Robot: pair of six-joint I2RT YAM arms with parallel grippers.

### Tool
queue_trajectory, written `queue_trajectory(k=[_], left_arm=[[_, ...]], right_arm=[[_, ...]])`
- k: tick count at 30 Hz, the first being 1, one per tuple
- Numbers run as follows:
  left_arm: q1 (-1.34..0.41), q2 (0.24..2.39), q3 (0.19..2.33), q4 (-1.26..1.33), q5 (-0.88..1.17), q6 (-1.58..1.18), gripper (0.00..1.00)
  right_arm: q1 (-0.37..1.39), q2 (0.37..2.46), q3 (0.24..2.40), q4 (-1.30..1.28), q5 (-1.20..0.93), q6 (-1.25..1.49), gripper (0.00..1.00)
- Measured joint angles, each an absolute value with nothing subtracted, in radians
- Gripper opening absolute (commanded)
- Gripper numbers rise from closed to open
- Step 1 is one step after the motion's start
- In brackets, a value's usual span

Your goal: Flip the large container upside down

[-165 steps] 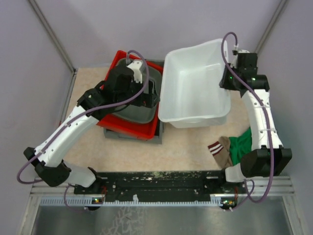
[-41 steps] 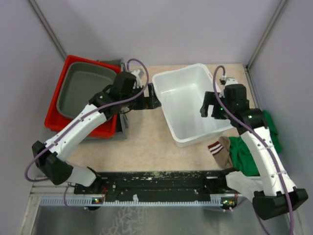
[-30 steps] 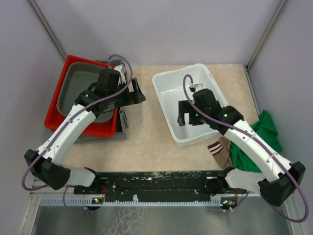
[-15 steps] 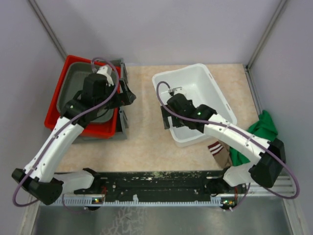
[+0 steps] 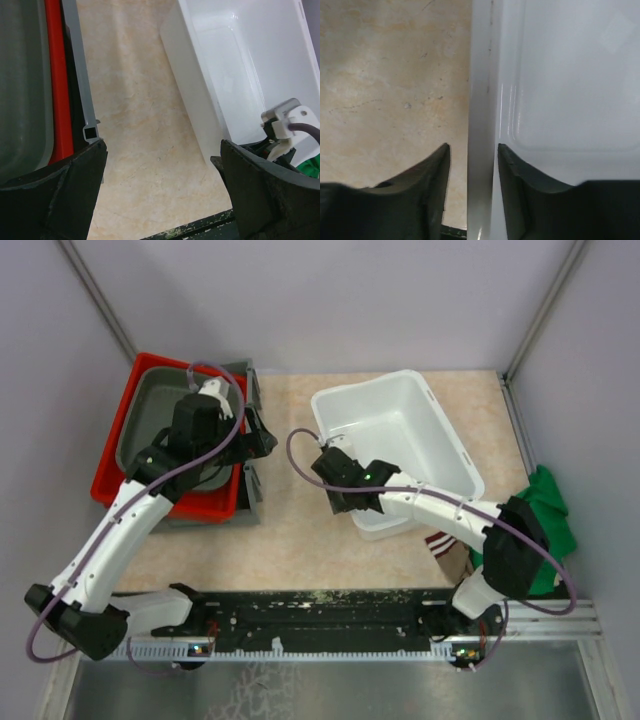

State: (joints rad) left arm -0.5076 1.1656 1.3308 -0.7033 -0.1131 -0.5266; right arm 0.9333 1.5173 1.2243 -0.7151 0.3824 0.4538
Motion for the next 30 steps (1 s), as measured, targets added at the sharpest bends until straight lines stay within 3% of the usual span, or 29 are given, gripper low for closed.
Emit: queue_trajectory(k=[3, 15, 22, 30], left_arm=[[-0.508, 1.178, 1.331, -0.703, -0.105, -0.527, 1.0], [-0.492, 1.169, 1.331, -0.703, -0.089, -0.525, 1.0], [-0.481, 1.098, 1.337, -0.703, -0.081, -0.522, 1.0], [-0.478, 1.034, 1.351, -0.699, -0.081, -0.522, 1.0]], right_arm=[[0.935, 1.556, 1.227, -0.718, 0.402, 0.452, 0.0], [0.893, 1.553, 1.562, -0.824, 0.277, 0.499, 0.0], [0.755, 1.464, 1.573, -0.735, 0.074, 0.604, 0.0], [0.738, 1.46, 1.571, -0.59, -0.072, 0.751, 0.0]])
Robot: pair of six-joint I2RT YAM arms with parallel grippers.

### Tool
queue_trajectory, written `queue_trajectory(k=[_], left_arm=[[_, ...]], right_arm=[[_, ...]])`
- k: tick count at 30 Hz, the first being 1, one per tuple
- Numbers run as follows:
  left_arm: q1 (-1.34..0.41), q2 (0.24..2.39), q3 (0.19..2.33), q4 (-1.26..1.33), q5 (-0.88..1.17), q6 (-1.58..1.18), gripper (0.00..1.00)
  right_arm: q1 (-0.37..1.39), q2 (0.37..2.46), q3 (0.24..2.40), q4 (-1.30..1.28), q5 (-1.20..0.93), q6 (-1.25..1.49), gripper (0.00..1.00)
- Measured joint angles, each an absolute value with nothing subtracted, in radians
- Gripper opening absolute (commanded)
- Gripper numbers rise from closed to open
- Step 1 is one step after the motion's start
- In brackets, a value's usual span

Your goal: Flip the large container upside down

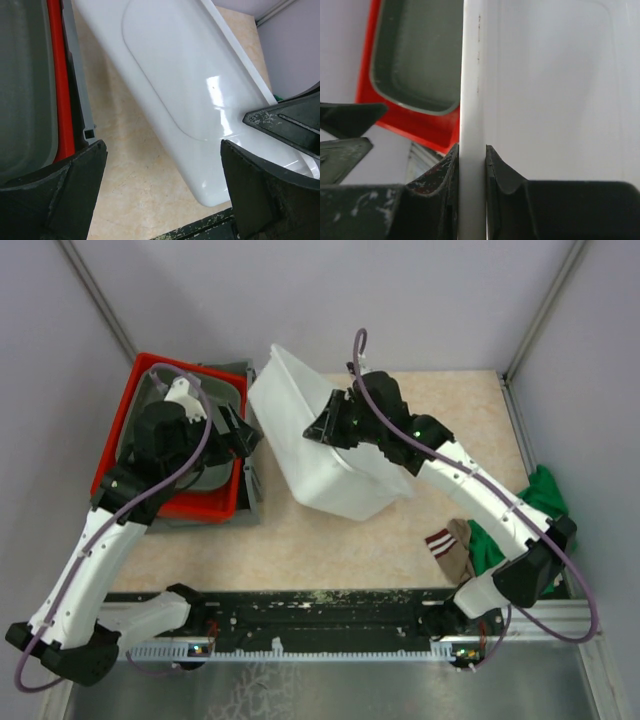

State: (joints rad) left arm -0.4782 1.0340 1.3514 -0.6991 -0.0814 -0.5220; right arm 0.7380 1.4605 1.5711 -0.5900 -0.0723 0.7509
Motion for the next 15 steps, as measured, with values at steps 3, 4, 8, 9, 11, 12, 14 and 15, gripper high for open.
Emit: queue_trajectory(k=[3, 4, 8, 9, 11, 12, 14, 15], left_arm=[[-0.476, 1.023, 1.351, -0.699, -0.082, -0.522, 1.0], [-0.476, 1.021, 1.351, -0.698, -0.081, -0.522, 1.0], [-0.475, 1.021, 1.351, -0.698, -0.074, -0.522, 1.0], [-0.476, 1.021, 1.351, -0.698, -0.07, -0.522, 1.0], [-0.475, 1.021, 1.351, -0.698, -0.06, -0.522, 1.0], [-0.475, 1.021, 1.351, -0.698, -0.054, -0.522, 1.0], [-0.475, 1.021, 1.349, -0.697, -0.037, -0.522, 1.0], [-0.475, 1.021, 1.348, -0.696, -0.028, -0.522, 1.0]], right_arm=[[0.714, 1.447, 1.522, -0.468, -0.148, 0.847, 0.0], [0.701, 1.435, 1.485, -0.416, -0.177, 0.882, 0.0], [0.628, 1.373, 1.287, -0.183, -0.251, 1.033, 0.0], [0.605, 1.354, 1.233, -0.136, -0.266, 1.066, 0.0], [0.546, 1.3, 1.099, -0.011, -0.302, 1.143, 0.0], [0.511, 1.272, 1.035, 0.059, -0.326, 1.181, 0.0], [0.438, 1.216, 0.927, 0.197, -0.362, 1.27, 0.0], [0.395, 1.185, 0.87, 0.265, -0.377, 1.319, 0.0]])
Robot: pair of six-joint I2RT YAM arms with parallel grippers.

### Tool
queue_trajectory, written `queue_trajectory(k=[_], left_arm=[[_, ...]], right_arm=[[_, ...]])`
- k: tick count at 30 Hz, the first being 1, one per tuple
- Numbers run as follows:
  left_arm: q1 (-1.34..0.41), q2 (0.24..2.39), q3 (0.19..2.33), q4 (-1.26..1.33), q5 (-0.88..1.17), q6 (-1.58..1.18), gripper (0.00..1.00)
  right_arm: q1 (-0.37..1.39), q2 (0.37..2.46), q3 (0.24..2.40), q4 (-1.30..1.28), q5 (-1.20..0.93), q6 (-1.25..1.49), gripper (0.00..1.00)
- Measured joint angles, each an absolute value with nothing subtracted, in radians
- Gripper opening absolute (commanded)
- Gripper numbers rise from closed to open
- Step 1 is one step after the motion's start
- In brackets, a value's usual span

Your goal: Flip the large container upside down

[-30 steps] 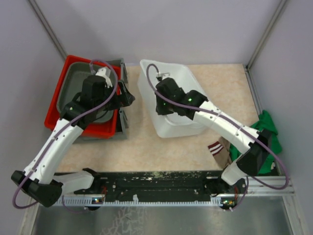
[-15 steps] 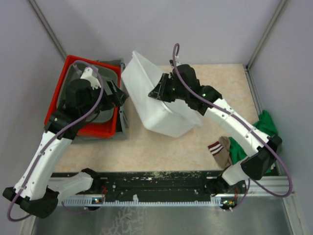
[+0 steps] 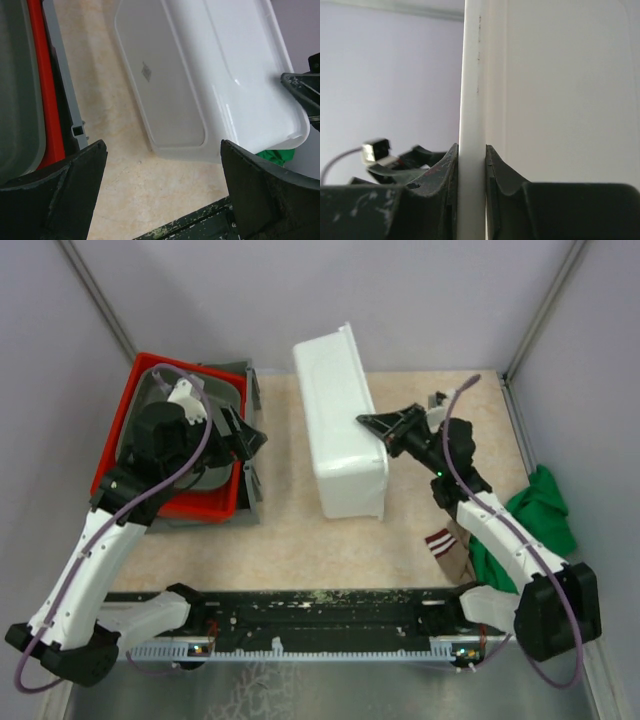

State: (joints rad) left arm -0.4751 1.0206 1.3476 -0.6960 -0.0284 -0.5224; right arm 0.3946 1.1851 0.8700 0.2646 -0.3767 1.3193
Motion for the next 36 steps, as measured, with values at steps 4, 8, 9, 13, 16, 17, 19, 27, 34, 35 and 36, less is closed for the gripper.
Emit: queue_trajectory(k=[4, 8, 9, 13, 16, 17, 19, 27, 34, 35, 36], left_arm=[[-0.475, 1.026, 1.342, -0.696, 0.009, -0.52, 1.0], [-0.475, 1.042, 1.342, -0.696, 0.04, -0.515, 1.0], [-0.475, 1.046, 1.342, -0.696, 0.047, -0.514, 1.0], [-0.475, 1.056, 1.341, -0.696, 0.067, -0.508, 1.0], [-0.475, 1.065, 1.34, -0.696, 0.079, -0.5, 1.0], [-0.475, 1.068, 1.34, -0.696, 0.083, -0.498, 1.0], [-0.475, 1.077, 1.34, -0.696, 0.091, -0.494, 1.0], [-0.475, 1.107, 1.301, -0.686, 0.163, -0.488, 1.0], [-0.475, 1.13, 1.248, -0.642, 0.239, -0.492, 1.0], [-0.475, 1.133, 1.242, -0.635, 0.248, -0.492, 1.0], [-0.475, 1.14, 1.235, -0.626, 0.261, -0.493, 1.0]], right_arm=[[0.229, 1.093, 0.695, 0.488, -0.423, 1.499, 0.0], [0.072, 1.027, 0.586, 0.593, -0.497, 1.594, 0.15], [0.03, 1.013, 0.561, 0.615, -0.522, 1.612, 0.19], [-0.154, 0.989, 0.499, 0.655, -0.632, 1.625, 0.34], [-0.266, 0.996, 0.49, 0.544, -0.703, 1.525, 0.51], [-0.292, 1.002, 0.497, 0.481, -0.713, 1.475, 0.56], [-0.316, 1.022, 0.53, 0.338, -0.725, 1.374, 0.65], [-0.353, 1.17, 0.905, -0.274, -0.555, 0.947, 0.79], [-0.357, 1.206, 1.224, -0.604, -0.243, 0.705, 0.89], [-0.357, 1.205, 1.245, -0.631, -0.213, 0.682, 0.89], [-0.357, 1.201, 1.256, -0.651, -0.184, 0.661, 0.9]])
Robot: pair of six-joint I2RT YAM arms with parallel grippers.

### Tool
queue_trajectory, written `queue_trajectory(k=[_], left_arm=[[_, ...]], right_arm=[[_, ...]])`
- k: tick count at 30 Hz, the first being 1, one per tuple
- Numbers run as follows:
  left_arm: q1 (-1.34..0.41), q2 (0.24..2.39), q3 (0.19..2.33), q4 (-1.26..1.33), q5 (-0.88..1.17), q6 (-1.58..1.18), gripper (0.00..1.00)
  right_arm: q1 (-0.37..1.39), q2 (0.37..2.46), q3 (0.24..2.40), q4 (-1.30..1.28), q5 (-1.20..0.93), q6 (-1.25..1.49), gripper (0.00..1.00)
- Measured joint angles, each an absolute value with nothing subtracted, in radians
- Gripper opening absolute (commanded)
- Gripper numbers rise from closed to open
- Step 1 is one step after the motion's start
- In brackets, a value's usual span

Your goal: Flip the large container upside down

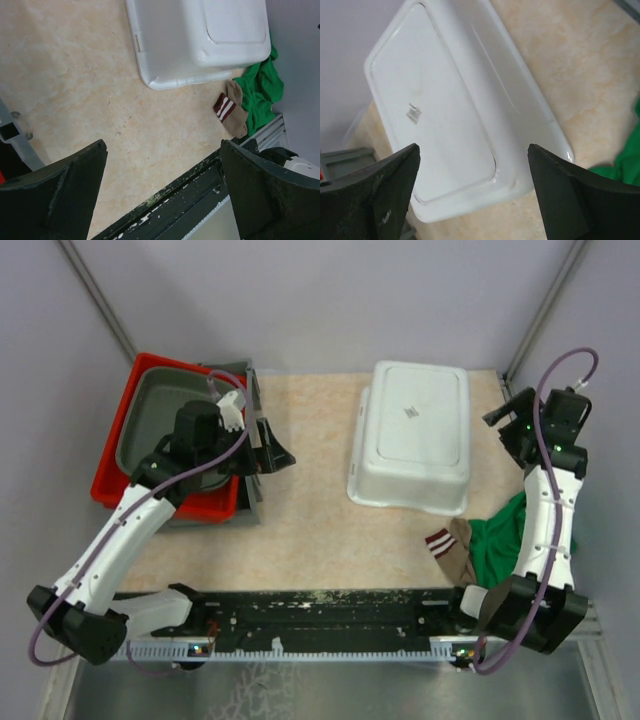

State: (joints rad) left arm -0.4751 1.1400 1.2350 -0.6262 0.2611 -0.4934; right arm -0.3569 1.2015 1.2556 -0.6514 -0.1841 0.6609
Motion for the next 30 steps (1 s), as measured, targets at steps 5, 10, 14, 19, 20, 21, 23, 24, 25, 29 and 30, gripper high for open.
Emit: queue_trajectory(k=[5, 10, 14, 19, 20, 21, 23, 24, 25, 29, 30], left_arm=[[-0.475, 1.198, 1.23, -0.587, 0.31, -0.494, 1.0], [-0.475, 1.266, 1.258, -0.585, 0.324, -0.491, 1.0], [-0.474, 1.276, 1.339, -0.626, 0.281, -0.474, 1.0], [-0.464, 1.209, 1.393, -0.678, 0.177, -0.471, 1.0], [-0.462, 1.189, 1.393, -0.69, 0.151, -0.474, 1.0], [-0.462, 1.169, 1.393, -0.702, 0.124, -0.48, 1.0], [-0.462, 1.129, 1.391, -0.719, 0.073, -0.496, 1.0], [-0.462, 1.112, 1.386, -0.72, 0.054, -0.501, 1.0], [-0.462, 1.091, 1.379, -0.722, 0.034, -0.506, 1.0], [-0.461, 1.058, 1.371, -0.73, -0.006, -0.524, 1.0], [-0.46, 1.058, 1.37, -0.73, -0.009, -0.526, 1.0]], right_arm=[[-0.308, 1.193, 1.261, -0.756, -0.072, 0.58, 0.92], [0.071, 1.193, 1.298, -0.793, 0.086, 0.542, 0.93], [0.442, 1.253, 1.358, -0.792, 0.192, 0.551, 0.94], [0.687, 1.505, 1.509, -0.784, 0.271, 0.566, 0.95], [0.708, 1.568, 1.539, -0.772, 0.269, 0.571, 0.95], [0.721, 1.633, 1.568, -0.761, 0.264, 0.577, 0.95], [0.726, 1.751, 1.615, -0.753, 0.254, 0.58, 0.95], [0.725, 1.798, 1.637, -0.755, 0.252, 0.58, 0.96], [0.723, 1.855, 1.674, -0.768, 0.256, 0.58, 0.97], [0.706, 2.043, 1.829, -0.819, 0.304, 0.561, 0.98], [0.695, 2.068, 1.849, -0.825, 0.316, 0.553, 0.98]])
